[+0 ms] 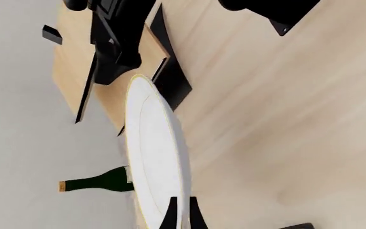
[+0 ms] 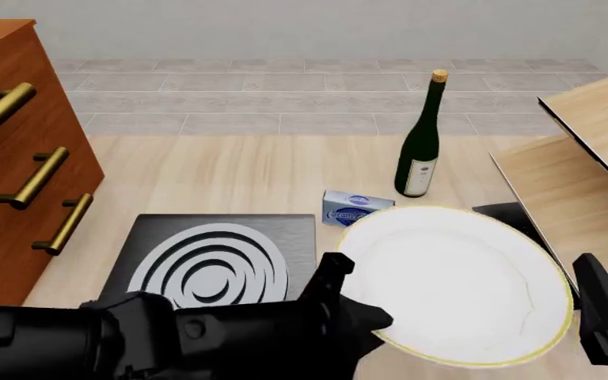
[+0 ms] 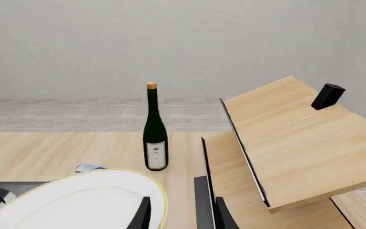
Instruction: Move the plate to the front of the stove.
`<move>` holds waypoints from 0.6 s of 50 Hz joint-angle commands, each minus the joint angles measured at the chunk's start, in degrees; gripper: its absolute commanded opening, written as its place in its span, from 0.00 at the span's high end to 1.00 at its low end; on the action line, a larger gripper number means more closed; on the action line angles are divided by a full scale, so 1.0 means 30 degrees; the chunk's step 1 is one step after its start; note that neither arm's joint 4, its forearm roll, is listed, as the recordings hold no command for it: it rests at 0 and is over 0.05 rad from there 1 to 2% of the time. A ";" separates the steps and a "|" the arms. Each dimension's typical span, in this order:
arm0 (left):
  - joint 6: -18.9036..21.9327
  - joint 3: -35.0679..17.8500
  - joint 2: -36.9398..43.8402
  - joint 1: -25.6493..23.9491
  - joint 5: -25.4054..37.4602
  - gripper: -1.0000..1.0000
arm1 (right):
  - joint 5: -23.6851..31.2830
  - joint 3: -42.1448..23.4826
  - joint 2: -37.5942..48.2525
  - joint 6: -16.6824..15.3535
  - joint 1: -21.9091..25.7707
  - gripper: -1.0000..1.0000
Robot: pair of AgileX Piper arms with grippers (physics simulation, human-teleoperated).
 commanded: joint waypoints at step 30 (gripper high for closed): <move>0.1589 -0.2041 -0.2800 0.6913 0.3247 1.00 | 0.0000 0.0000 0.0000 0.0001 0.0000 0.00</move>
